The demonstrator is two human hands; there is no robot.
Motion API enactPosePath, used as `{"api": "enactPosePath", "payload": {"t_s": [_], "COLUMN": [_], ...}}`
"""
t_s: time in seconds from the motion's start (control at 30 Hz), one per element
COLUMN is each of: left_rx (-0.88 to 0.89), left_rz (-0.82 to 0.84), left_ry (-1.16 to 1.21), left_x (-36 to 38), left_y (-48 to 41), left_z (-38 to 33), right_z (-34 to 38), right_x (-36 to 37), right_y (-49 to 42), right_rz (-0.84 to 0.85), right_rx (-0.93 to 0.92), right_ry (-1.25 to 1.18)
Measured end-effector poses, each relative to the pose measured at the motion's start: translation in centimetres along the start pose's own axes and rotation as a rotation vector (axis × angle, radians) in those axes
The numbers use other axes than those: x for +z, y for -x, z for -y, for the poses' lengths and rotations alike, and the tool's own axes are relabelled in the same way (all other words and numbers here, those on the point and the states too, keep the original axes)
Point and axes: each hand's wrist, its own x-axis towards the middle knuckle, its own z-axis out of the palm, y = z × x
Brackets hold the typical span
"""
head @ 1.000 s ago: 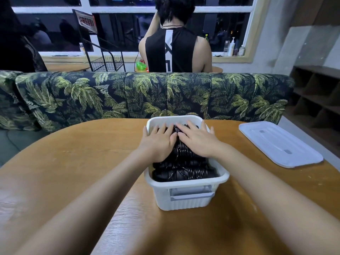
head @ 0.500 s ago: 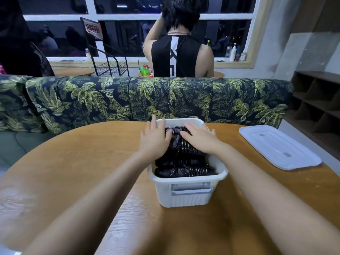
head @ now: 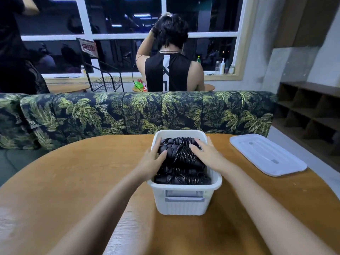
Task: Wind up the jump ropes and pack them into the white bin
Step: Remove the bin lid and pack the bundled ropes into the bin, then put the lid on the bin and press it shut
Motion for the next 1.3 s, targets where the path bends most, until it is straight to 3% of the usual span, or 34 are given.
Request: {"api": "enactPosePath", "payload": {"t_s": [0.1, 0.3, 0.47, 0.53, 0.6, 0.7, 0.83, 0.9, 0.97, 1.03, 1.1, 1.2, 1.3], "left_rx": [-0.025, 0.140, 0.136, 0.212, 0.242, 0.156, 0.144, 0.147, 0.128, 0.104, 0.100, 0.095, 0.081], "left_rz": [-0.007, -0.277, -0.347, -0.311, -0.165, 0.047, 0.043, 0.016, -0.003, -0.024, -0.031, -0.036, -0.041], "left_ry": [-0.040, -0.289, -0.677, -0.655, -0.655, -0.671, -0.673, -0.639, -0.581, -0.531, -0.538, -0.558, -0.559], "left_x": [1.0, 1.4, 0.3, 0.7, 1.8, 3.1, 3.0, 3.0, 3.0, 3.0, 3.0, 3.0, 3.2], "left_y": [-0.6, 0.0, -0.4, -1.6, -2.4, -3.1, -3.0, -3.0, -3.2, -3.5, -3.9, -4.3, -4.6], "left_z": [-0.7, -1.9, -3.6, -4.4, -4.8, -4.2, -3.7, -4.0, -4.4, -4.7, -4.9, -4.7, -4.6], "right_z": [-1.0, -1.5, -0.1, 0.6, 1.0, 0.7, 0.9, 0.7, -1.1, -5.3, -10.9, -18.2, -21.9], "right_x": [-0.9, -1.7, -2.0, -1.6, -0.7, 0.1, 0.0, -1.3, -2.9, -4.2, -5.1, -5.4, -4.3], "right_y": [-0.5, -0.9, -0.7, -0.4, -0.2, -0.3, -0.1, 0.3, 0.5, 0.1, -0.4, -0.5, -0.6], "right_rz": [-0.015, -0.005, -0.068, -0.093, -0.024, -0.006, 0.023, 0.025, -0.072, -0.276, -0.376, -0.225, -0.158], "right_rx": [0.002, 0.003, 0.027, -0.021, -0.042, -0.027, -0.050, -0.137, -0.226, -0.134, 0.107, 0.437, 0.554], "right_ry": [0.097, 0.188, 0.357, 0.367, 0.377, 0.427, 0.436, 0.267, -0.062, -0.150, 0.046, 0.408, 0.555]}}
